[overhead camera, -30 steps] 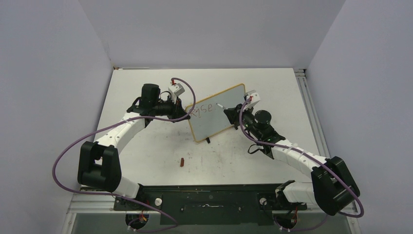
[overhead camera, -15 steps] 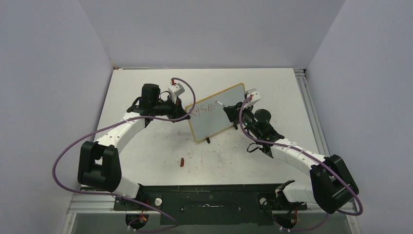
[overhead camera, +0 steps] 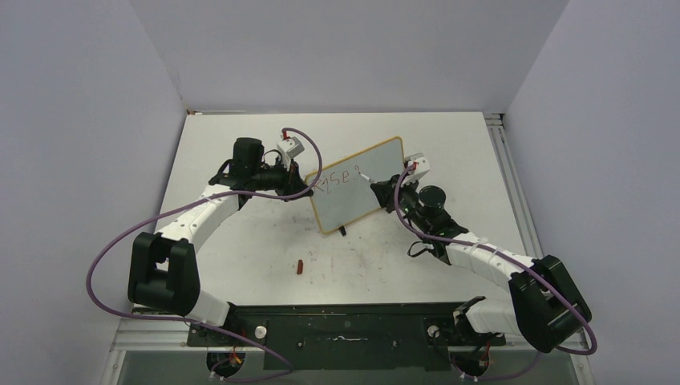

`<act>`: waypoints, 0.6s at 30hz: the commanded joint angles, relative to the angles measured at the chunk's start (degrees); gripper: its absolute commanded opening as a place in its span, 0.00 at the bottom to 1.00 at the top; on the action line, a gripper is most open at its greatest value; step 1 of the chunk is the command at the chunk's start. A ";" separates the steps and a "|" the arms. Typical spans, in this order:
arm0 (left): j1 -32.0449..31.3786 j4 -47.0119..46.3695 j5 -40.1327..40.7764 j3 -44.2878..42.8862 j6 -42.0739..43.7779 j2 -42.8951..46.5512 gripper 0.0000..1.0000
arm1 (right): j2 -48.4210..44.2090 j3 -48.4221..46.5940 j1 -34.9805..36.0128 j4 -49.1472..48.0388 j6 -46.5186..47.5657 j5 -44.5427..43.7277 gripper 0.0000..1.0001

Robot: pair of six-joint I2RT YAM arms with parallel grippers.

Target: Write a sentence on the whiteboard

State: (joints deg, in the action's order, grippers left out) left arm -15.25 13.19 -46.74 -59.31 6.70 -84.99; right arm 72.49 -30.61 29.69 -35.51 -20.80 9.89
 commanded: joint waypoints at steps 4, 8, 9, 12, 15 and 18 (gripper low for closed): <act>-0.58 2.19 -0.15 -1.69 2.29 -0.42 0.00 | -1.46 0.91 0.46 -0.76 -0.34 -2.11 0.05; -0.60 2.18 -0.19 -1.68 2.27 -0.44 0.00 | -1.91 0.22 0.45 -1.06 -0.46 -2.60 0.05; -0.58 2.19 -0.19 -1.69 2.27 -0.44 0.00 | -1.91 -0.25 0.45 -1.17 -0.43 -2.66 0.05; -0.58 2.15 -0.16 -1.67 2.27 -0.44 0.00 | -1.59 -1.67 0.48 -1.34 -0.23 -2.59 0.05; -0.58 2.19 -0.10 -1.69 2.35 -0.35 0.00 | -1.34 -2.99 0.37 -1.63 0.14 -2.59 0.05; -0.66 2.19 -0.01 -1.69 2.35 -0.35 0.00 | -0.95 -3.97 0.33 -1.74 0.53 -2.81 0.05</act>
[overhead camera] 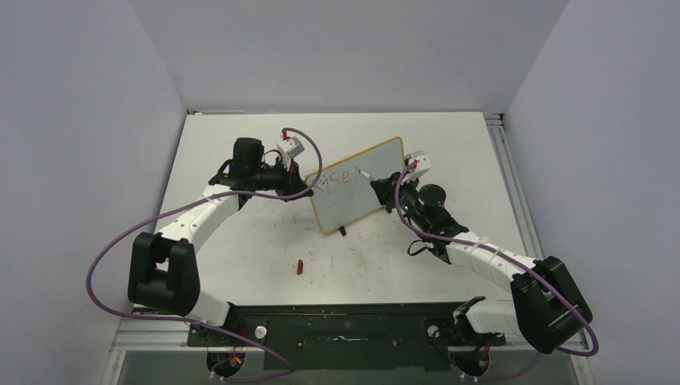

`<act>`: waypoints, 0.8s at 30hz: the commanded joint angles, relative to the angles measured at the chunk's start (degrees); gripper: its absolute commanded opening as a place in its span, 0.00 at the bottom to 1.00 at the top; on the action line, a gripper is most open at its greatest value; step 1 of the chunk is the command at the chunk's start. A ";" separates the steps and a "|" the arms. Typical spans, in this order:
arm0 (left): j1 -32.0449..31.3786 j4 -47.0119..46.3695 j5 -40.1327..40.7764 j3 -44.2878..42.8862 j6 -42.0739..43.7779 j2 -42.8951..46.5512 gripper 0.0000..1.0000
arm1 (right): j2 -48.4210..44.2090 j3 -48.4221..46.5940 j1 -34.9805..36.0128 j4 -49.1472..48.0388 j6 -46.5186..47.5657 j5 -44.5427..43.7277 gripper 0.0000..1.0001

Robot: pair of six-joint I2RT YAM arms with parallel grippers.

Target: Write a sentence on the whiteboard

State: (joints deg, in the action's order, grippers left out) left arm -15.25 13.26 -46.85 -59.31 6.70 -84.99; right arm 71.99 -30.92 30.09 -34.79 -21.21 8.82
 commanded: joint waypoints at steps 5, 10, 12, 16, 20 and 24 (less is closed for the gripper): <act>-0.58 2.16 0.09 -1.69 2.35 -0.35 0.00 | -0.04 -4.20 -0.29 -2.73 1.13 -2.12 0.05; -0.58 2.21 0.09 -1.73 2.35 -0.35 0.00 | -0.01 -3.87 -0.46 -2.32 0.76 -3.87 0.05; -0.58 2.21 0.09 -1.72 2.35 -0.33 0.00 | -0.34 -3.64 -0.55 -2.13 0.65 -4.30 0.05; -0.58 2.21 0.18 -1.69 2.40 -0.35 0.00 | -1.50 -3.10 -0.64 -2.01 0.73 -3.74 0.05; -0.58 2.25 0.18 -1.72 2.35 -0.36 0.00 | -3.68 -1.58 -0.65 -2.54 0.96 -2.49 0.05; -0.58 2.30 0.20 -1.77 2.35 -0.35 0.00 | -5.10 -0.03 -0.64 -2.45 0.33 -2.53 0.05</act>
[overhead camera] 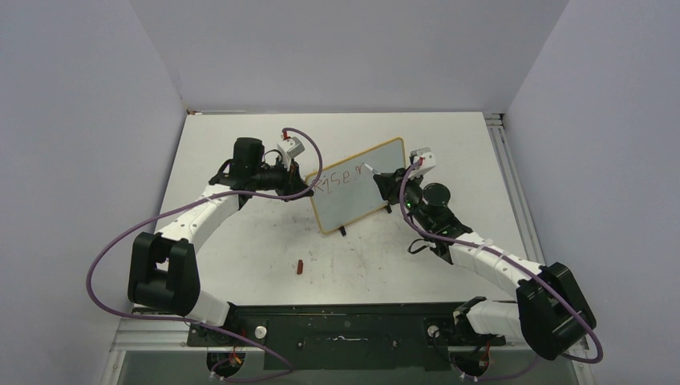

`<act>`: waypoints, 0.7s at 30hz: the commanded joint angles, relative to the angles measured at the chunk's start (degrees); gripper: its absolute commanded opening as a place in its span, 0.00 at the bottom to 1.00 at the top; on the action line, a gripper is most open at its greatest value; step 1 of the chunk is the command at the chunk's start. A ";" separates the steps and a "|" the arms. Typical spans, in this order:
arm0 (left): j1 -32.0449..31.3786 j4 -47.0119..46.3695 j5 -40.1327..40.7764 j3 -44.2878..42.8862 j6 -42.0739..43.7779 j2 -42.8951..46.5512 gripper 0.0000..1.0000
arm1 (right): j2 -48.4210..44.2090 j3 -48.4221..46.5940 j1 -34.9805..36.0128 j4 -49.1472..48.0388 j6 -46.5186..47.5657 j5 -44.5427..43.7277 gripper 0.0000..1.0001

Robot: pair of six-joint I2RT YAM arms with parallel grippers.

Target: Write a sentence on the whiteboard

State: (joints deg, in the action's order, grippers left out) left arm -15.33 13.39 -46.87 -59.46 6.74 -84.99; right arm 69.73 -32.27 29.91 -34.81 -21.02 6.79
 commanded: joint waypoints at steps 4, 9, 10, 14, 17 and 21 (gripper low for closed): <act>-0.49 2.17 0.20 -1.62 2.31 -0.20 0.00 | -2.37 1.53 -0.47 -2.17 0.10 -0.50 0.05; -0.53 2.17 0.22 -1.63 2.31 -0.04 0.00 | -1.13 1.17 -0.51 -2.39 0.10 -0.14 0.05; -0.49 2.17 0.21 -1.67 2.31 -0.08 0.00 | -0.91 1.11 -0.49 -2.42 0.10 -0.06 0.05; -0.49 2.13 0.12 -1.62 2.31 -0.17 0.00 | 0.14 0.65 -0.47 -2.54 0.18 0.02 0.05; -0.53 2.16 0.12 -1.62 2.31 -0.18 0.00 | 0.94 0.54 -0.42 -2.73 0.20 0.22 0.05; -0.49 2.17 0.12 -1.61 2.31 -0.30 0.00 | 1.69 0.48 -0.46 -2.90 0.31 0.15 0.05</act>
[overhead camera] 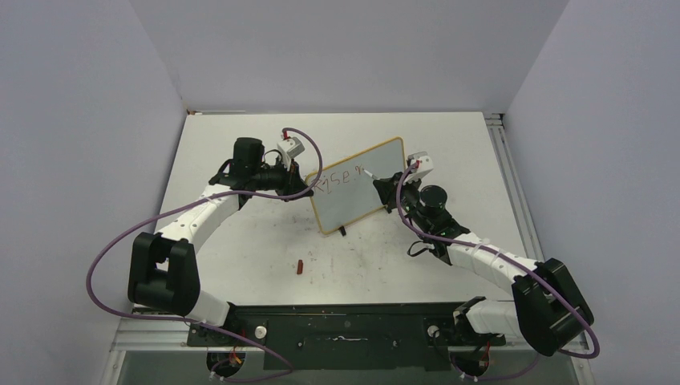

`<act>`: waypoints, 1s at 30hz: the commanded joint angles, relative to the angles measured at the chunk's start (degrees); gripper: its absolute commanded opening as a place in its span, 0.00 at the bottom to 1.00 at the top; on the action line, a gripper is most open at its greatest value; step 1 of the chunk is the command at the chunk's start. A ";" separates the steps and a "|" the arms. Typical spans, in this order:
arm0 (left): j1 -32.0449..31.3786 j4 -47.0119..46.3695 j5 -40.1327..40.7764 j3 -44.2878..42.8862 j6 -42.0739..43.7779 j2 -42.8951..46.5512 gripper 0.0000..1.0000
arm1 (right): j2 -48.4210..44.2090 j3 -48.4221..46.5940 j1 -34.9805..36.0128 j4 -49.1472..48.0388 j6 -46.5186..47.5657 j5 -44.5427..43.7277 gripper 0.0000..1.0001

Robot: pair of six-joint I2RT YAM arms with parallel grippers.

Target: Write a sentence on the whiteboard

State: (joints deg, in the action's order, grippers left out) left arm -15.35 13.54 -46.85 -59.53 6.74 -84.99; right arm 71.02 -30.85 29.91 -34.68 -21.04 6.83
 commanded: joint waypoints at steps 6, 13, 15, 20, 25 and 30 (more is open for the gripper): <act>-0.48 1.95 0.27 -1.56 2.31 -0.26 0.00 | -0.01 -0.84 -0.55 -1.95 0.48 -2.52 0.05; -0.47 1.93 0.27 -1.56 2.31 -0.29 0.00 | -1.10 -0.47 -1.11 -1.39 0.47 -4.46 0.05; -0.44 2.01 0.27 -1.57 2.31 -0.35 0.00 | -1.26 -0.77 -1.23 -1.35 0.60 -4.41 0.05; -0.42 2.01 0.27 -1.56 2.31 -0.35 0.00 | -1.11 -2.02 -1.25 -1.58 1.18 -3.41 0.05; -0.47 2.02 0.21 -1.56 2.31 -0.36 0.00 | -1.24 -2.61 -1.17 -2.10 1.01 -2.90 0.05; -0.44 1.97 0.14 -1.60 2.31 -0.35 0.00 | -1.41 -2.87 -1.08 -2.52 0.91 -2.54 0.05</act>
State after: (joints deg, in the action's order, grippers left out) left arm -15.35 13.56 -46.74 -59.53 6.74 -84.99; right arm 71.13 -30.89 29.19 -34.65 -20.58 4.32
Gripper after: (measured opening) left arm 0.050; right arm 0.155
